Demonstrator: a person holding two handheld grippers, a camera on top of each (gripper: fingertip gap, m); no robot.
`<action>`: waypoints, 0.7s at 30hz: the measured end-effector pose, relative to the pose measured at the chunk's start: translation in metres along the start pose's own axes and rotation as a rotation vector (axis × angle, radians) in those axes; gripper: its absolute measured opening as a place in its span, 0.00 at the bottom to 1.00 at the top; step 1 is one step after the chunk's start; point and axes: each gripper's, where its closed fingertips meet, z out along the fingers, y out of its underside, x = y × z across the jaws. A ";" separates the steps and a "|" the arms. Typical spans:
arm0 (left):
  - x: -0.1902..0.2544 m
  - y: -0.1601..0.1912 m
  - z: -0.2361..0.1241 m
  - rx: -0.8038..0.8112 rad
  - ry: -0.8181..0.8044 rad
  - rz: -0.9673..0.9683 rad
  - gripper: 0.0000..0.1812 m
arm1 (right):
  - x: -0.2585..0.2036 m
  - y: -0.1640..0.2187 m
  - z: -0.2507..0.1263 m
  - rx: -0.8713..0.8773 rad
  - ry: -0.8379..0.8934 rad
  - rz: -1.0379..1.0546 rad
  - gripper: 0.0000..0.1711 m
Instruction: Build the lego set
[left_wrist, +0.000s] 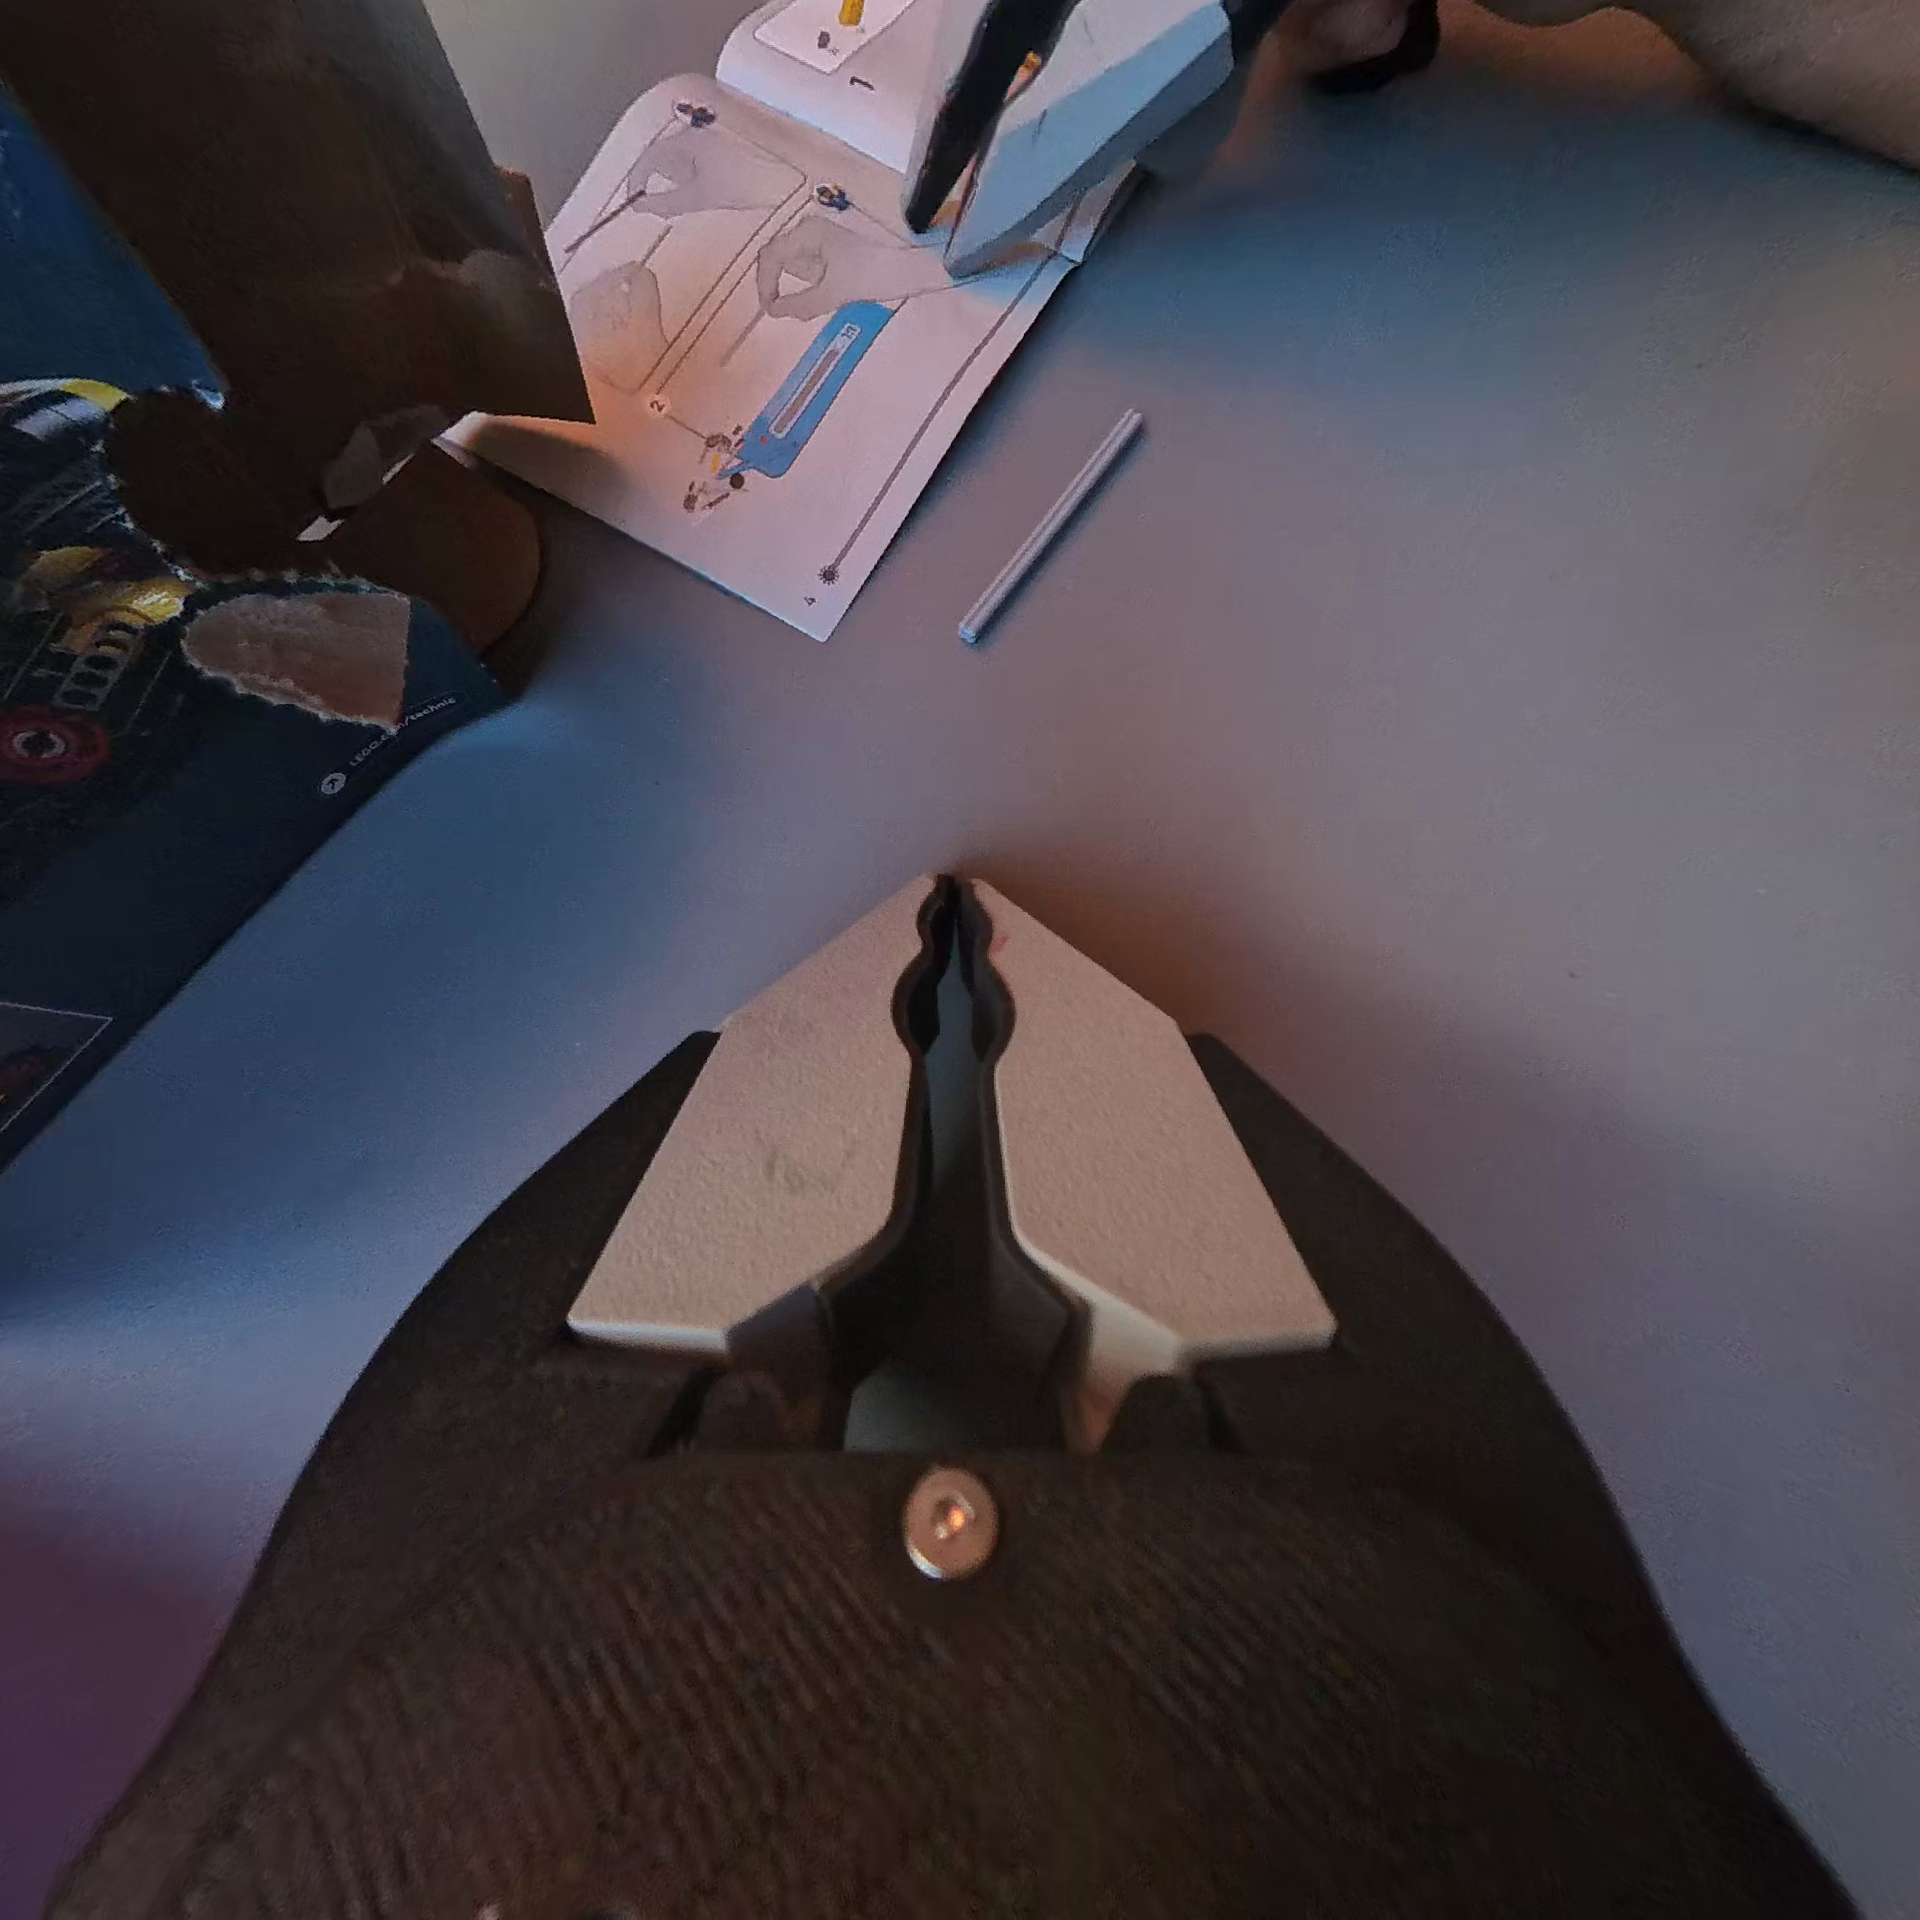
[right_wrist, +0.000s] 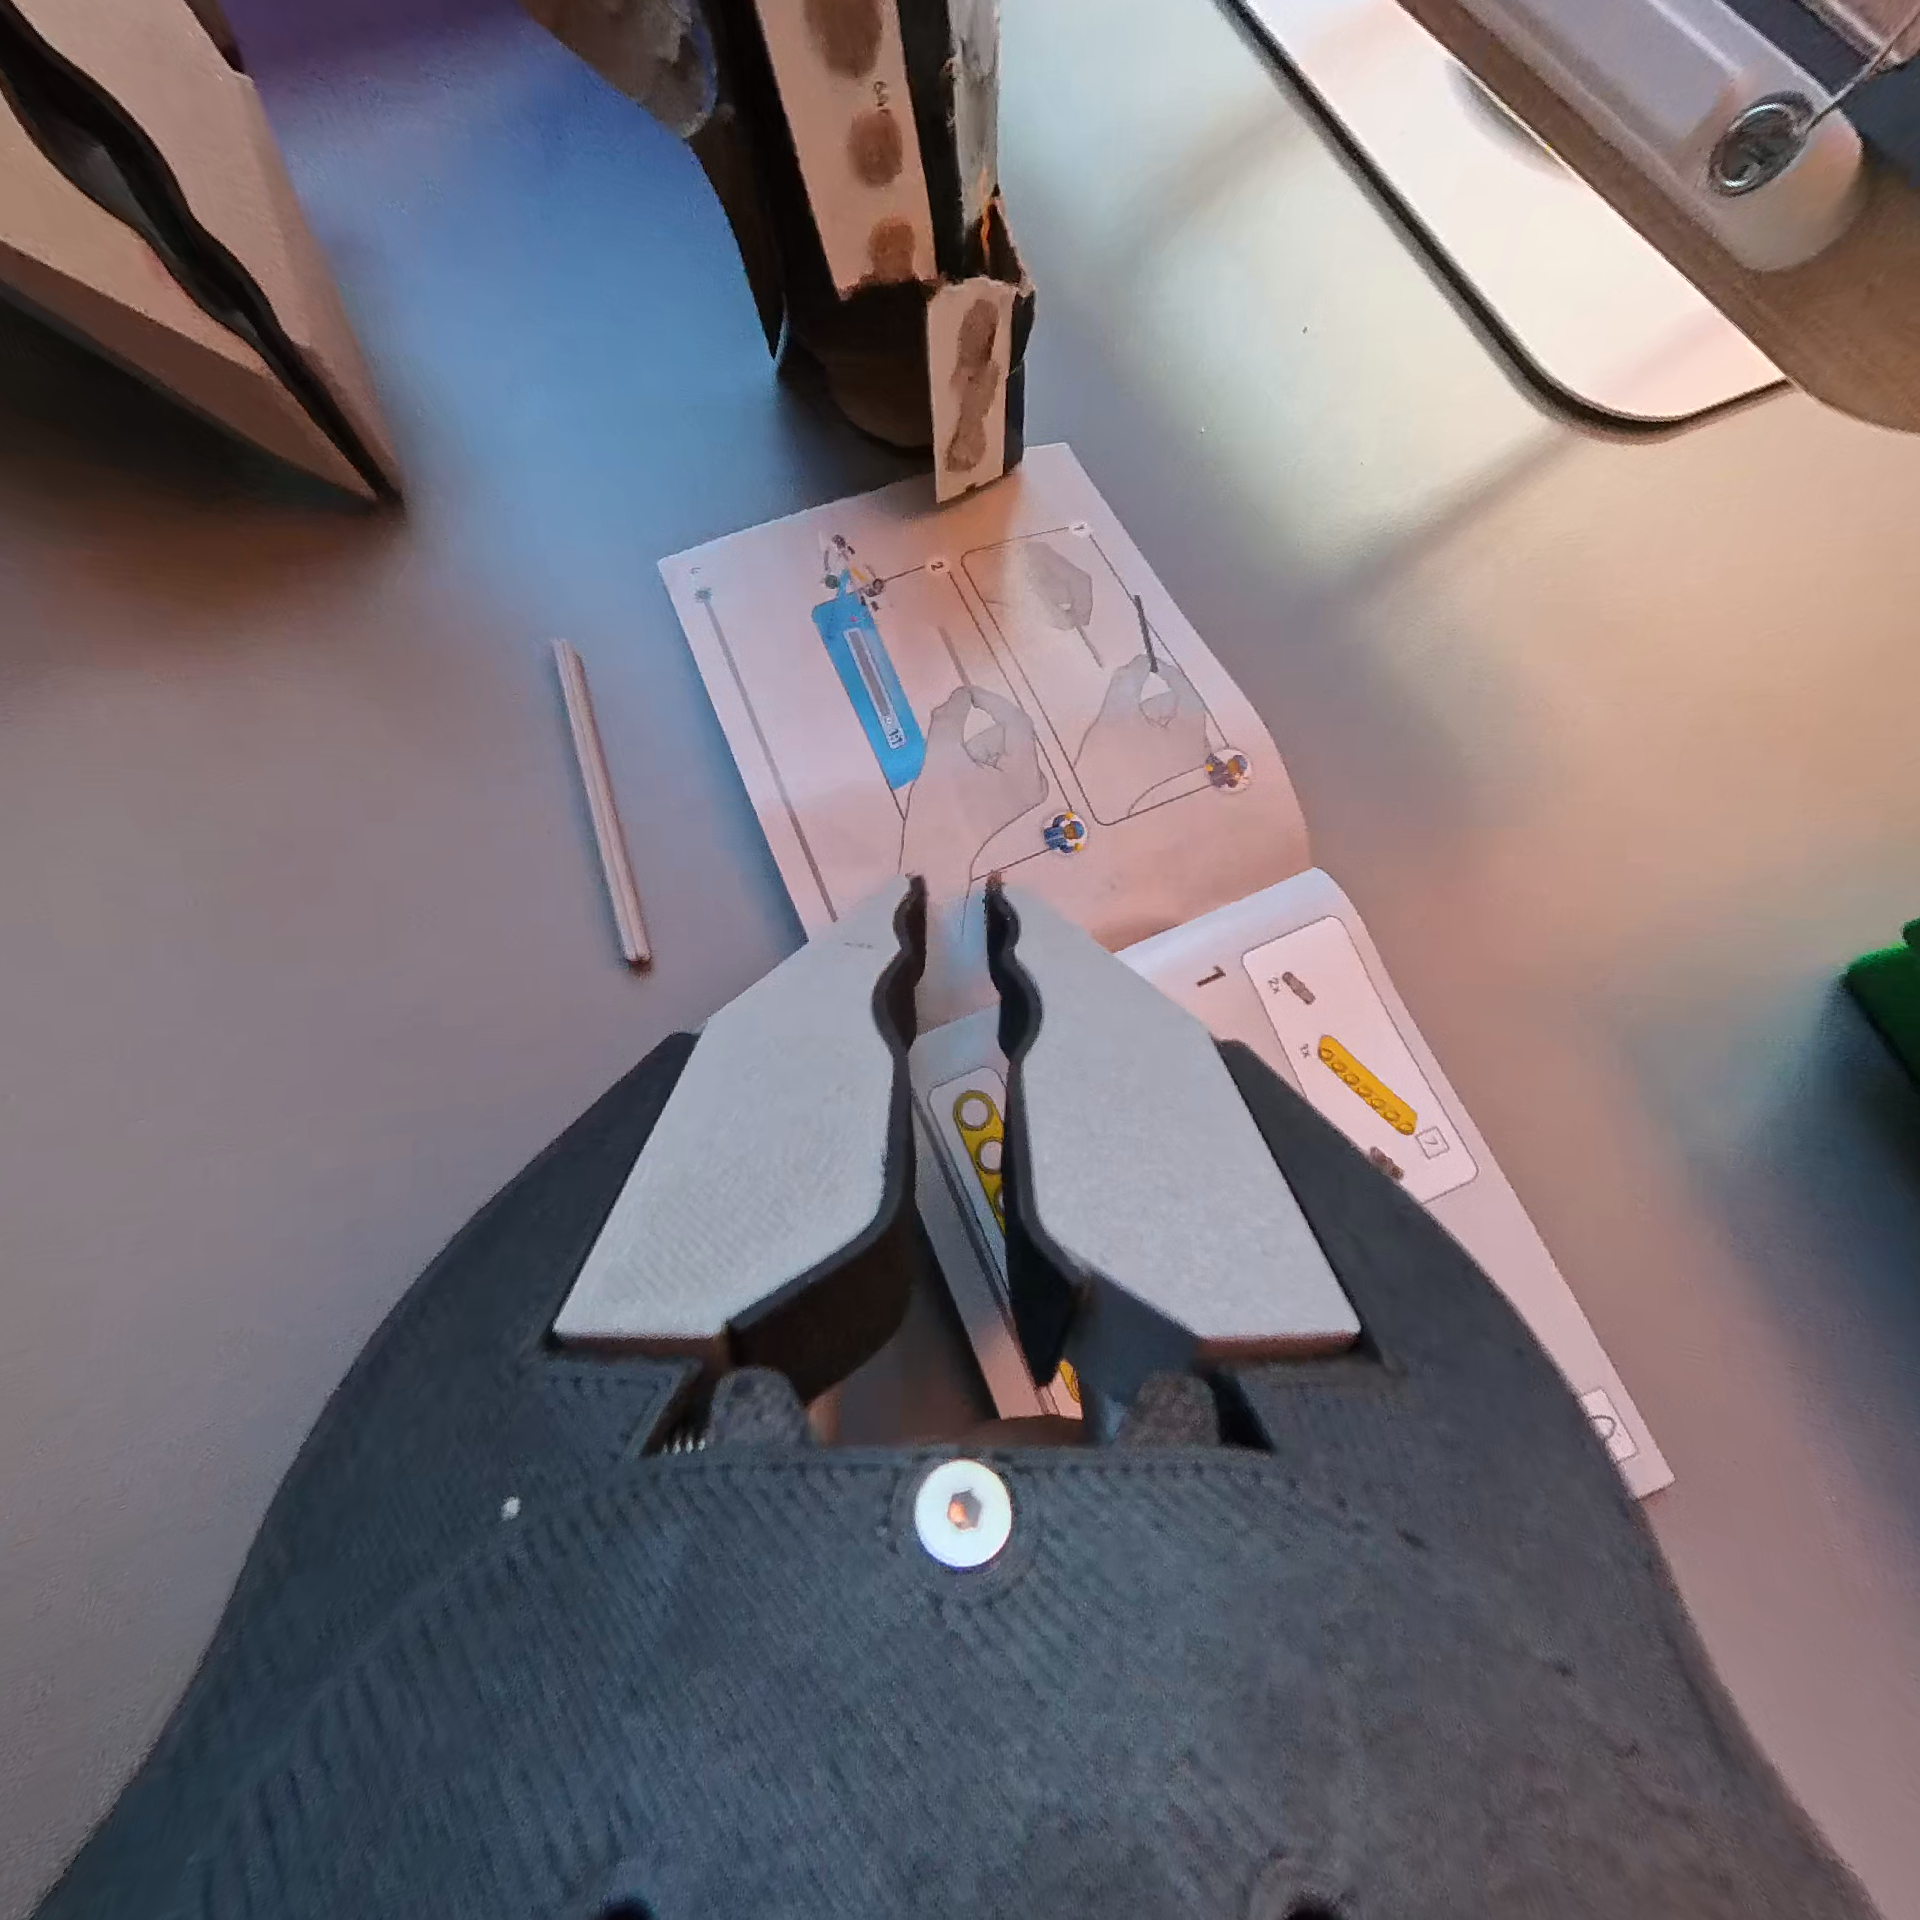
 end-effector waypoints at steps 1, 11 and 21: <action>0.000 0.000 0.000 0.000 0.001 -0.001 0.00 | -0.001 0.001 0.000 -0.005 0.001 -0.007 0.04; 0.000 0.000 0.000 0.000 0.006 -0.007 0.00 | -0.004 0.004 0.003 -0.033 0.002 -0.020 0.04; 0.000 0.000 0.000 0.000 0.026 -0.026 0.00 | -0.004 0.005 0.003 -0.033 -0.001 -0.017 0.05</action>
